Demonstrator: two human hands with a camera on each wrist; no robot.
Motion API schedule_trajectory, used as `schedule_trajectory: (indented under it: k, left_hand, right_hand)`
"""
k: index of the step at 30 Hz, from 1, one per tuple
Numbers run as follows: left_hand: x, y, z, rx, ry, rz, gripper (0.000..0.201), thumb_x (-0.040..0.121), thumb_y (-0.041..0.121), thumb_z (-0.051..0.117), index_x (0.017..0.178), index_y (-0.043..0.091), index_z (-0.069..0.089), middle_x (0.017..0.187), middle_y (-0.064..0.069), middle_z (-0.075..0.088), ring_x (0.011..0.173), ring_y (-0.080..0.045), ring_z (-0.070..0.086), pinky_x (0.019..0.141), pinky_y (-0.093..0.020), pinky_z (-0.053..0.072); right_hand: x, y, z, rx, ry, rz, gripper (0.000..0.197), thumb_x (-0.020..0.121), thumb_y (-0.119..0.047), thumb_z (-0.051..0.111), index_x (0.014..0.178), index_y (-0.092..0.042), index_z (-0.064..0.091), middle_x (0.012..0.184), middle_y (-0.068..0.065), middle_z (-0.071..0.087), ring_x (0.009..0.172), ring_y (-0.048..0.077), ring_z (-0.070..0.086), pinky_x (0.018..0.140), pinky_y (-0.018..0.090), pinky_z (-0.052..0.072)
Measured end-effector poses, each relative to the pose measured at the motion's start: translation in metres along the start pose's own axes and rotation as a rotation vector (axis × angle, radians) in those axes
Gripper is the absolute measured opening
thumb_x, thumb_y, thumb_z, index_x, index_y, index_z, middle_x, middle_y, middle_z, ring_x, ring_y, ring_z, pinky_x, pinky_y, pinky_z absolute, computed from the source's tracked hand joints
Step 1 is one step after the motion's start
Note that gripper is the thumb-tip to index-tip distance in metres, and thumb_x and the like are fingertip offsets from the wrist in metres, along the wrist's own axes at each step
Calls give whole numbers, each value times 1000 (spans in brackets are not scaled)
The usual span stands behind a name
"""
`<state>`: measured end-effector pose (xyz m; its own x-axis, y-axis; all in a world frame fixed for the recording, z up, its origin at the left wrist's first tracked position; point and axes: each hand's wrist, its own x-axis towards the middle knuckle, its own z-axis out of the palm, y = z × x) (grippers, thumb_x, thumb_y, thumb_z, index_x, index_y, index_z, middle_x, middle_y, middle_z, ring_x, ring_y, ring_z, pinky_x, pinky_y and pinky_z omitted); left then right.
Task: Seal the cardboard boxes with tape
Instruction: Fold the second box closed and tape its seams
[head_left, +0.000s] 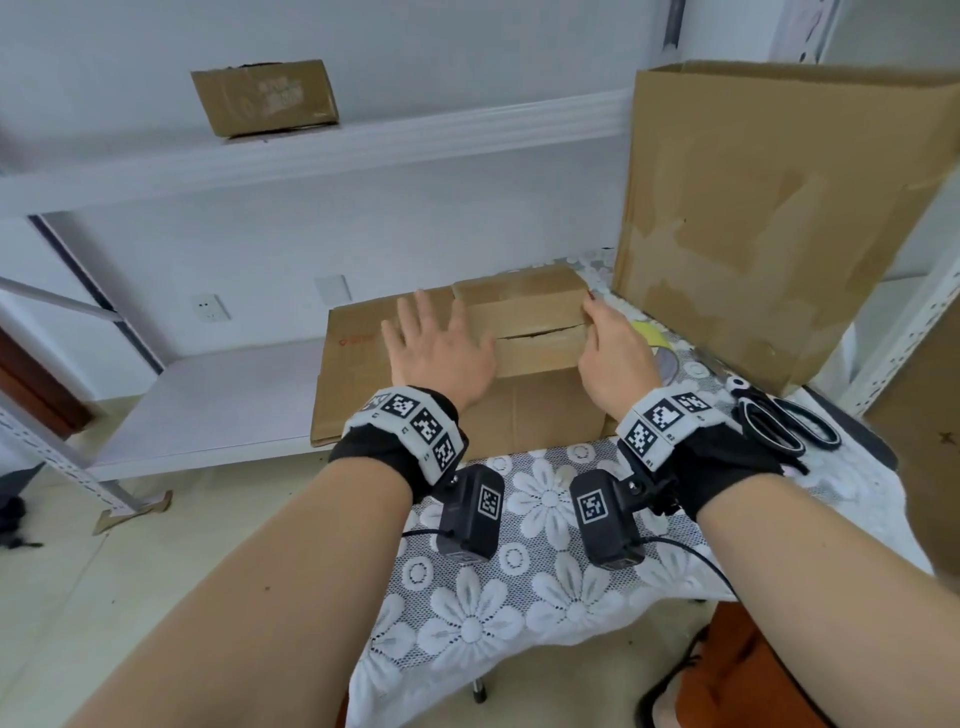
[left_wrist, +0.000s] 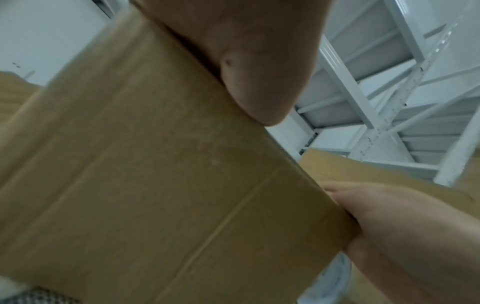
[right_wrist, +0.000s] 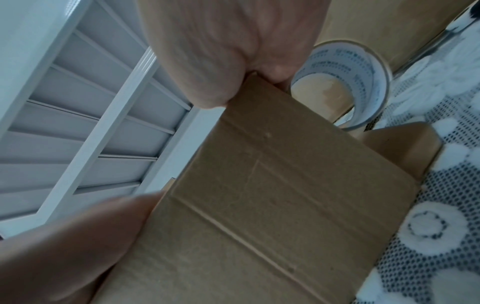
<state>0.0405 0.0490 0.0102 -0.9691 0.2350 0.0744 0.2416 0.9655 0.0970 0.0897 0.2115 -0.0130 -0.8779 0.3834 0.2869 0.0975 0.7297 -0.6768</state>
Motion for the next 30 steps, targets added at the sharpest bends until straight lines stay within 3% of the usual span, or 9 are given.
schedule_trajectory:
  k: [3, 5, 8, 11, 14, 16, 20, 24, 30]
  left_hand:
    - [-1, 19, 1, 50, -86, 265, 80, 93, 72, 17, 157, 25, 1, 163, -11, -8, 150, -29, -9, 122, -48, -4]
    - [0, 31, -1, 48, -149, 375, 91, 88, 77, 31, 157, 26, 1, 164, -8, -10, 150, -27, -11, 122, -48, -4]
    - [7, 41, -1, 36, -189, 388, 115, 73, 76, 59, 156, 27, -2, 164, -8, -12, 150, -26, -13, 121, -51, -5]
    - [17, 45, 1, 49, -152, 349, 124, 66, 74, 68, 156, 26, -1, 164, -12, -5, 150, -29, -8, 120, -53, -3]
    - [19, 50, 0, 17, -40, 332, 121, 59, 70, 73, 154, 26, 13, 149, -16, 28, 140, -33, 22, 119, -50, 13]
    - [17, 54, -1, -104, 25, 339, 117, 58, 64, 75, 153, 26, 18, 137, -14, 37, 129, -33, 30, 115, -44, 22]
    - [14, 54, -14, -444, 157, 318, 110, 57, 56, 69, 152, 31, 20, 131, -12, 36, 125, -30, 31, 110, -41, 30]
    - [8, 56, -30, -788, 394, 295, 99, 57, 51, 65, 147, 33, 29, 124, -4, 34, 124, -24, 30, 109, -36, 30]
    - [11, 61, -27, -1056, 652, 196, 88, 66, 50, 66, 145, 30, 34, 122, 5, 33, 122, -17, 32, 109, -42, 33]
  right_hand:
    - [1, 0, 1, 11, -5, -3, 40, 101, -7, 33, 139, -3, 41, 143, 13, 44, 130, 27, 42, 104, 32, 31]
    - [1, 1, 1, 14, -6, 5, 41, 101, -7, 32, 141, -5, 39, 146, 13, 41, 133, 27, 39, 106, 32, 29]
    - [2, 3, 1, 25, -12, 8, 42, 102, -10, 32, 143, -6, 37, 150, 11, 36, 137, 24, 34, 110, 30, 26]
    - [2, 7, -1, 49, -36, 1, 43, 102, -11, 32, 145, -7, 36, 153, 9, 32, 140, 21, 29, 114, 29, 22]
    - [0, 10, -4, 91, -56, -17, 43, 102, -11, 33, 145, -7, 36, 153, 8, 32, 141, 20, 28, 115, 28, 21]
    - [0, 8, -10, 85, -21, -66, 42, 102, -13, 33, 143, -6, 38, 151, 9, 36, 139, 20, 32, 115, 29, 23]
    - [10, -9, -31, 66, 138, -292, 39, 101, -10, 34, 139, -4, 42, 146, 10, 42, 136, 19, 36, 110, 20, 20]
    - [25, -39, -51, 92, 314, -546, 33, 97, -8, 43, 129, -2, 52, 138, 10, 50, 129, 18, 45, 104, 12, 25]
    - [40, -68, -58, -4, 416, -865, 25, 91, 0, 49, 113, 3, 61, 122, 15, 61, 114, 26, 57, 99, 32, 44]
